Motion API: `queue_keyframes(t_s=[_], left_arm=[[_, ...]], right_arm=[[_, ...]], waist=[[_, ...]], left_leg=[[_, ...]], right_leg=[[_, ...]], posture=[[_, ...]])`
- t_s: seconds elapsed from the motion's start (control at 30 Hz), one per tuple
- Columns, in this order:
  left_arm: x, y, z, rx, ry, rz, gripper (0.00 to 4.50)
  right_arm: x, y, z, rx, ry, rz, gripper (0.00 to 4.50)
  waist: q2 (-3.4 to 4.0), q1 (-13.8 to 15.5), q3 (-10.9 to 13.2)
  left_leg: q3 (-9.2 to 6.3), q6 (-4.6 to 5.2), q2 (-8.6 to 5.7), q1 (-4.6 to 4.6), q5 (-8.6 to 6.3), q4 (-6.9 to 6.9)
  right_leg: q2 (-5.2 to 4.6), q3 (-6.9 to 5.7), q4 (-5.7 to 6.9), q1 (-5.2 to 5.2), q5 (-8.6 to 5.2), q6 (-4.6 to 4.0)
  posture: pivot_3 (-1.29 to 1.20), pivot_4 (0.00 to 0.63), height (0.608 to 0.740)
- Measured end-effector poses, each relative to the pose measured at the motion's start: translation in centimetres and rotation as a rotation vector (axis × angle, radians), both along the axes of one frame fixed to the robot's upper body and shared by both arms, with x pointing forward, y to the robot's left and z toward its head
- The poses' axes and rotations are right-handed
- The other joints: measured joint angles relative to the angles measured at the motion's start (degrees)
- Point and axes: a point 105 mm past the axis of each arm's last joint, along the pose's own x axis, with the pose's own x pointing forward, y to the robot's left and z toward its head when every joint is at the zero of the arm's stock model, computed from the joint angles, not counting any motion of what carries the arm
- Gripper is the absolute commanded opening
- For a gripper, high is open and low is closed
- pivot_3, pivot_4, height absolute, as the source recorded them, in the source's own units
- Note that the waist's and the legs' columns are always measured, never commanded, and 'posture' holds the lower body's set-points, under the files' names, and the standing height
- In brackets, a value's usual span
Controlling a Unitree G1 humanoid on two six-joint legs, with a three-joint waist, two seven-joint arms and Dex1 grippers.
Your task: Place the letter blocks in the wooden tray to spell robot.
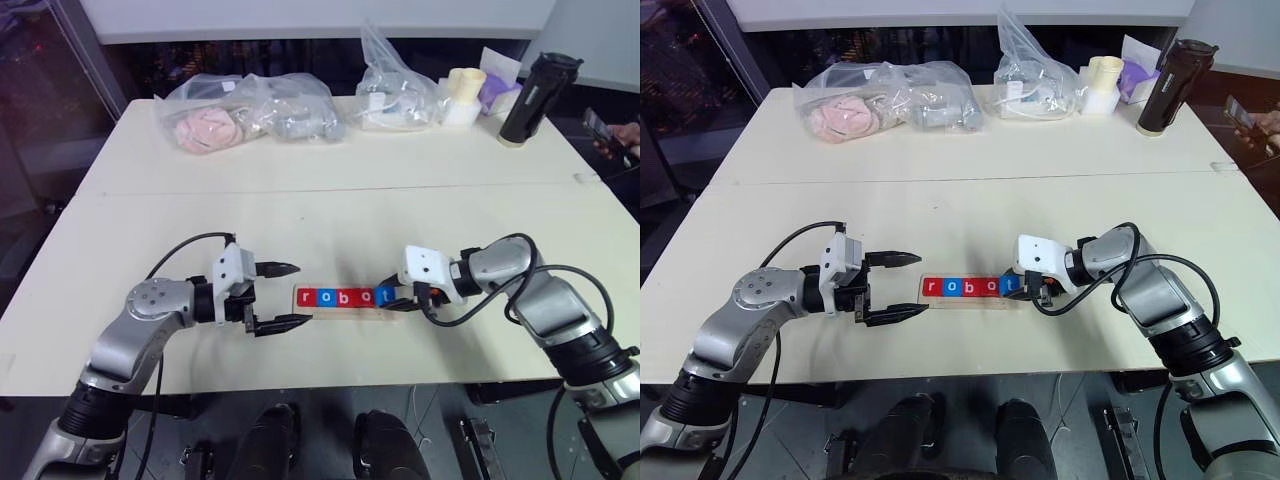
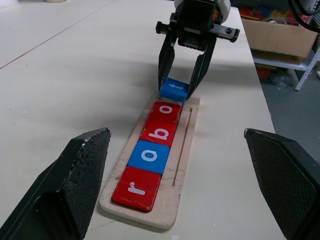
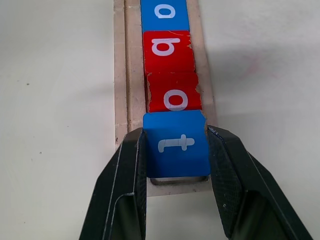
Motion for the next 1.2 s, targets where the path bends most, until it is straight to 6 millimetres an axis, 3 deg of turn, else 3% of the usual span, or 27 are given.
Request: queue_keyframes(t_s=[0.27,0.4,0.43,0.5,0.8,1.03,1.2], left_arm=[[0.0,0.0,0.1,0.000,-0.002,-0.001,4.50],[0.0,0.0,0.1,0.000,-0.003,-0.002,4.50],[0.0,0.0,0.1,0.000,-0.003,-0.002,4.50],[0.0,0.0,0.1,0.000,-0.003,-0.002,4.50],[0.0,0.0,0.1,0.000,-0.004,-0.002,4.50],[0.0,-0.1,0.1,0.000,-0.004,-0.004,4.50],[0.0,-0.1,0.1,0.000,-0.005,-0.004,4.50]], right_arm=[[0.0,-0.1,0.0,-0.007,-0.002,-0.002,1.13],[0.0,-0.1,-0.1,-0.009,-0.001,-0.005,2.98],[0.1,-0.1,-0.1,-0.011,-0.001,-0.006,3.66],[0.1,-0.1,-0.1,-0.013,-0.002,-0.007,4.45],[0.2,-0.2,0.1,-0.013,-0.008,-0.011,4.48],[5.2,-1.2,3.7,0.092,-0.196,-0.223,4.48],[6.0,-2.2,2.6,0.061,-0.230,-0.271,4.48]], waist=[[0.00,0.00,0.00],[0.00,0.00,0.00],[0.00,0.00,0.00],[0.00,0.00,0.00],[0.00,-0.01,0.00],[0.00,0.00,0.00],[0.00,0.00,0.00]], left_leg=[[0.00,0.00,0.00,0.00,0.00,0.00],[0.00,0.00,0.00,0.00,0.00,0.00],[0.00,0.00,0.00,0.00,0.00,0.00],[0.00,0.00,0.00,0.00,0.00,0.00],[0.00,0.00,0.00,0.00,0.00,0.00],[-0.01,-0.01,0.00,0.02,0.01,0.02],[0.03,0.00,-0.06,-0.01,0.01,0.00]], right_leg=[[0.00,0.00,0.00,0.00,0.00,0.00],[0.00,0.00,0.00,0.00,0.00,0.00],[0.00,0.00,0.00,0.00,0.00,0.00],[0.00,0.00,0.00,0.00,0.00,0.00],[0.00,0.00,0.00,0.00,0.00,0.00],[0.03,0.00,0.05,-0.01,0.02,-0.03],[0.01,0.00,0.03,0.00,0.03,-0.01]], posture=[[0.00,0.150,0.725],[0.00,0.150,0.725],[0.00,0.150,0.725],[0.00,0.150,0.725],[0.00,0.150,0.725],[0.00,0.150,0.725],[0.00,0.150,0.725]])
